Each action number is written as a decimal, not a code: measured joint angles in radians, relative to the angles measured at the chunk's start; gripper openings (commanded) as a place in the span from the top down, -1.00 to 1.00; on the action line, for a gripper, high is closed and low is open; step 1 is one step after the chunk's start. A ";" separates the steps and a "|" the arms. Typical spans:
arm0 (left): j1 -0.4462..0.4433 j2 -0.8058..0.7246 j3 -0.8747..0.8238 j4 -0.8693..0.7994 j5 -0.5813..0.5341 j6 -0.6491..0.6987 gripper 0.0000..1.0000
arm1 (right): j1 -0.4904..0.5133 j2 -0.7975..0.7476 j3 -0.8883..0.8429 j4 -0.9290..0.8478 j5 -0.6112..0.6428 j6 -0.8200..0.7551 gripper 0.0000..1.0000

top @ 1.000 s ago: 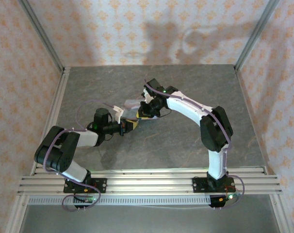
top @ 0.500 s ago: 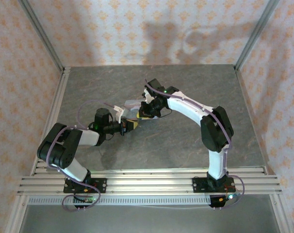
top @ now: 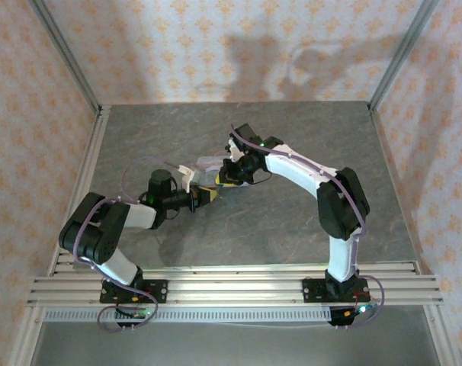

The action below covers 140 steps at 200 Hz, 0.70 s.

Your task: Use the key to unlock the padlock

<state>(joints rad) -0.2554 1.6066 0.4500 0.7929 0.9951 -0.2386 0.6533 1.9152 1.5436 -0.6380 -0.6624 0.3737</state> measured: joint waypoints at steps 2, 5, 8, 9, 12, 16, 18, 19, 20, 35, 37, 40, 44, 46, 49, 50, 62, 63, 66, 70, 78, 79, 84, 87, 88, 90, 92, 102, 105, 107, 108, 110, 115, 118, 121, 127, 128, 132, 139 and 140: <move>0.000 0.001 0.000 0.002 0.000 0.000 1.00 | 0.000 -0.001 -0.001 0.000 0.000 0.000 0.98; 0.000 0.003 0.000 0.003 0.000 -0.001 1.00 | 0.000 -0.001 -0.002 0.001 0.000 0.000 0.98; 0.000 0.004 0.000 0.005 0.000 -0.001 1.00 | 0.000 -0.002 -0.003 0.003 0.000 0.001 0.98; 0.000 0.005 0.000 0.005 0.000 -0.004 1.00 | 0.000 -0.002 -0.003 0.003 0.000 0.001 0.98; 0.000 0.005 0.000 0.005 0.000 -0.005 1.00 | 0.000 -0.002 -0.004 0.003 0.000 0.002 0.98; 0.000 0.006 0.000 0.006 0.000 -0.005 1.00 | 0.000 -0.002 -0.004 0.003 0.000 0.004 0.98; 0.000 0.006 0.000 0.007 0.001 -0.006 1.00 | 0.000 -0.002 -0.004 0.003 0.000 0.004 0.98; 0.000 0.006 0.000 0.008 0.001 -0.007 1.00 | 0.000 -0.002 -0.004 0.003 0.000 0.004 0.98; 0.000 0.006 0.000 0.008 0.001 -0.007 1.00 | 0.000 -0.002 -0.005 0.004 0.000 0.005 0.98; 0.000 0.010 0.000 0.013 0.004 -0.010 1.00 | 0.000 -0.003 -0.007 0.011 -0.001 0.009 0.98; 0.000 0.011 0.000 0.016 0.005 -0.013 1.00 | 0.000 -0.003 -0.008 0.012 -0.001 0.011 0.98; 0.000 0.013 0.000 0.019 0.008 -0.016 1.00 | 0.000 -0.004 -0.009 0.013 -0.002 0.011 0.98; 0.000 0.016 0.000 0.022 0.010 -0.016 1.00 | 0.000 -0.005 -0.011 0.016 -0.003 0.012 0.98; 0.000 0.017 0.000 0.024 0.011 -0.019 1.00 | 0.000 -0.005 -0.013 0.018 -0.004 0.012 0.97; 0.000 0.019 0.000 0.026 0.012 -0.019 1.00 | 0.000 -0.005 -0.014 0.018 -0.004 0.014 0.98; 0.000 0.020 0.000 0.027 0.012 -0.020 1.00 | 0.000 -0.006 -0.015 0.019 -0.005 0.016 0.97; 0.000 0.025 0.000 0.035 0.015 -0.026 1.00 | -0.001 -0.007 -0.021 0.026 -0.010 0.019 0.98; 0.000 0.026 0.000 0.036 0.015 -0.027 1.00 | -0.001 -0.007 -0.021 0.027 -0.011 0.019 0.98; 0.000 0.026 0.000 0.039 0.015 -0.029 1.00 | -0.001 -0.007 -0.022 0.027 -0.011 0.020 0.98; 0.000 0.029 0.000 0.043 0.016 -0.031 1.00 | -0.001 -0.007 -0.022 0.029 -0.012 0.023 0.98; 0.000 0.032 0.000 0.050 0.016 -0.035 1.00 | -0.001 -0.007 -0.023 0.032 -0.013 0.026 0.98; 0.000 0.032 0.000 0.051 0.015 -0.036 1.00 | -0.001 -0.007 -0.023 0.033 -0.014 0.026 0.98; 0.000 0.034 0.000 0.056 0.015 -0.042 1.00 | -0.001 -0.008 -0.025 0.037 -0.015 0.028 0.98; 0.000 0.035 0.000 0.061 0.015 -0.047 1.00 | -0.002 -0.009 -0.026 0.040 -0.016 0.030 0.98; 0.000 0.035 -0.001 0.063 0.015 -0.049 1.00 | -0.002 -0.009 -0.027 0.040 -0.017 0.030 0.98; 0.000 0.035 -0.001 0.065 0.015 -0.050 1.00 | -0.002 -0.009 -0.028 0.041 -0.017 0.031 0.97; 0.000 0.037 -0.001 0.069 0.015 -0.051 1.00 | -0.002 -0.009 -0.028 0.042 -0.018 0.032 0.97; 0.000 0.037 -0.003 0.079 0.015 -0.060 1.00 | -0.003 -0.011 -0.032 0.045 -0.019 0.035 0.98; 0.000 0.039 -0.005 0.085 0.015 -0.061 1.00 | -0.003 -0.011 -0.032 0.046 -0.019 0.035 0.97; 0.000 0.039 -0.006 0.087 0.015 -0.063 1.00 | -0.003 -0.011 -0.032 0.047 -0.019 0.035 0.98; 0.000 0.039 -0.006 0.089 0.014 -0.066 1.00 | -0.003 -0.011 -0.032 0.047 -0.019 0.036 0.98; 0.000 0.039 -0.007 0.092 0.014 -0.068 1.00 | -0.003 -0.011 -0.032 0.048 -0.019 0.037 0.98; 0.000 0.040 -0.008 0.095 0.015 -0.072 1.00 | -0.003 -0.012 -0.033 0.049 -0.020 0.038 0.98; 0.000 0.040 -0.008 0.095 0.014 -0.076 1.00 | -0.003 -0.012 -0.033 0.049 -0.019 0.038 0.98; 0.000 0.040 -0.008 0.097 0.014 -0.076 1.00 | -0.003 -0.012 -0.033 0.049 -0.020 0.038 0.98; 0.000 0.044 -0.008 0.105 0.015 -0.080 1.00 | -0.003 -0.013 -0.033 0.050 -0.019 0.038 0.97; 0.000 0.044 -0.008 0.108 0.015 -0.082 1.00 | -0.003 -0.013 -0.033 0.050 -0.019 0.038 0.97; 0.000 0.047 -0.008 0.112 0.014 -0.084 1.00 | -0.003 -0.013 -0.033 0.050 -0.019 0.038 0.98; 0.000 0.049 -0.008 0.117 0.014 -0.087 1.00 | -0.003 -0.013 -0.033 0.051 -0.019 0.038 0.98; 0.000 0.049 -0.008 0.117 0.014 -0.088 1.00 | -0.003 -0.013 -0.034 0.052 -0.019 0.038 0.97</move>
<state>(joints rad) -0.2554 1.6558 0.4416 0.9100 1.0096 -0.3264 0.6502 1.9022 1.5101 -0.5861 -0.6819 0.4114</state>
